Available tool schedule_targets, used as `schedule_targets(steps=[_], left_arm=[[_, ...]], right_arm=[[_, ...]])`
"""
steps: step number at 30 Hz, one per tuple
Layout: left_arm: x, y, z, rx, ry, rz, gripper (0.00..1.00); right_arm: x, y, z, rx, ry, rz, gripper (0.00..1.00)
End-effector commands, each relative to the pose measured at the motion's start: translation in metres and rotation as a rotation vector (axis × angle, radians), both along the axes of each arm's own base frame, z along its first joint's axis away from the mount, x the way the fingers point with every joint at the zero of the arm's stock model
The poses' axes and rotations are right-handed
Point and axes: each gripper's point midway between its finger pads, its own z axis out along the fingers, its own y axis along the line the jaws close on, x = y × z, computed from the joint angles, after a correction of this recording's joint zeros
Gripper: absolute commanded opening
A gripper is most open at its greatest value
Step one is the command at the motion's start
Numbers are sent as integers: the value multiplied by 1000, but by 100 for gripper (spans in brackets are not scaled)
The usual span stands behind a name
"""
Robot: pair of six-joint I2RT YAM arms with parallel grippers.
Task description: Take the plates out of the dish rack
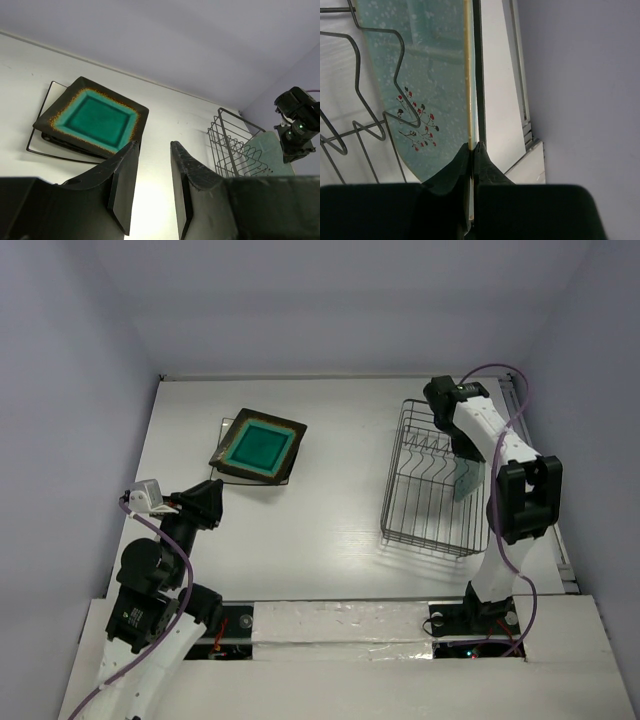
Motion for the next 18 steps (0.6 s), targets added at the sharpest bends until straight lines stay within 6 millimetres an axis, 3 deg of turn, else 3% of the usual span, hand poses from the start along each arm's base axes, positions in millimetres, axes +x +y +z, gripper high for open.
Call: schedule_targets(steps=[1, 8, 18], left_arm=[[-1, 1, 18, -15, -54, 2, 29], [-1, 1, 17, -13, -55, 2, 29], [0, 1, 17, -15, -51, 2, 29]], right_arm=[[11, -14, 30, -85, -89, -24, 0], [15, -29, 68, -249, -173, -32, 0], [23, -2, 123, -455, -310, 13, 0]])
